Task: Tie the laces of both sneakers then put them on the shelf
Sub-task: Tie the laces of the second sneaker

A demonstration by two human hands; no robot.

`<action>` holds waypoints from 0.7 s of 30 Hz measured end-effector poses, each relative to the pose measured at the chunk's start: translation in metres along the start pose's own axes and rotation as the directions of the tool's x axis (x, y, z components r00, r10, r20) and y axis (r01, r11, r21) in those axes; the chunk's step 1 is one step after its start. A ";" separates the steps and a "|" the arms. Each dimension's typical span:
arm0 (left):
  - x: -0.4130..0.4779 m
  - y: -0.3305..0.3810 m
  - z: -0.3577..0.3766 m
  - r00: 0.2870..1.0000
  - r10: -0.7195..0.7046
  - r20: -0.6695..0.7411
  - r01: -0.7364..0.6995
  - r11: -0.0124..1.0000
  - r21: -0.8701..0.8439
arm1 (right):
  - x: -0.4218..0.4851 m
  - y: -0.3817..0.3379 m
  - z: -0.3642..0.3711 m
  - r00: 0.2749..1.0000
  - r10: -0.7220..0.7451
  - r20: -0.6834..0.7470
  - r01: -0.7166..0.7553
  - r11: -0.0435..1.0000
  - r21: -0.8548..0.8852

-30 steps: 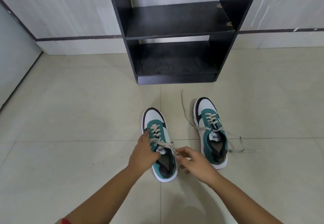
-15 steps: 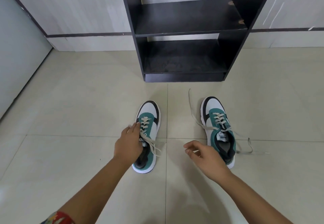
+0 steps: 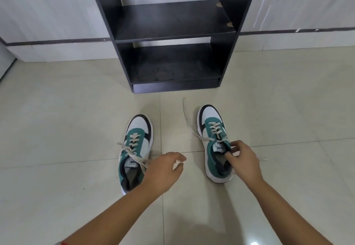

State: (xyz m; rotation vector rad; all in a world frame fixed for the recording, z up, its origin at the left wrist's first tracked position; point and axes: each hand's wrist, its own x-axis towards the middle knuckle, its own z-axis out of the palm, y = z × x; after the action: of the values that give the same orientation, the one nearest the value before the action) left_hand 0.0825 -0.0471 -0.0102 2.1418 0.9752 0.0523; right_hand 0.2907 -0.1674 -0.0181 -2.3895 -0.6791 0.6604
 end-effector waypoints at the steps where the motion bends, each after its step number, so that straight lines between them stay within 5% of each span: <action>1: 0.002 -0.001 0.000 1.000 -0.025 0.017 0.026 0.998 -0.050 | -0.001 -0.003 0.003 1.000 -0.021 -0.007 0.021 0.999 -0.034; 7: 0.007 -0.002 -0.004 0.993 -0.109 0.033 0.114 0.963 -0.245 | -0.035 -0.013 0.026 0.994 -0.080 0.072 0.081 0.996 -0.023; 15: 0.006 -0.002 0.015 0.992 0.123 -0.013 -0.123 0.992 0.014 | -0.050 -0.011 0.032 0.980 -0.128 0.150 0.136 0.990 -0.045; 21: 0.012 0.009 0.002 0.982 0.175 -0.071 -0.163 0.975 0.150 | -0.028 -0.016 0.023 0.967 -0.142 0.212 0.126 0.988 0.086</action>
State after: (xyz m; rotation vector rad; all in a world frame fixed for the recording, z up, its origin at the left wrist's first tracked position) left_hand 0.0971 -0.0446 -0.0092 2.3680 0.8646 0.1614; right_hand 0.2508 -0.1639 -0.0162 -2.2025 -0.8859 0.8814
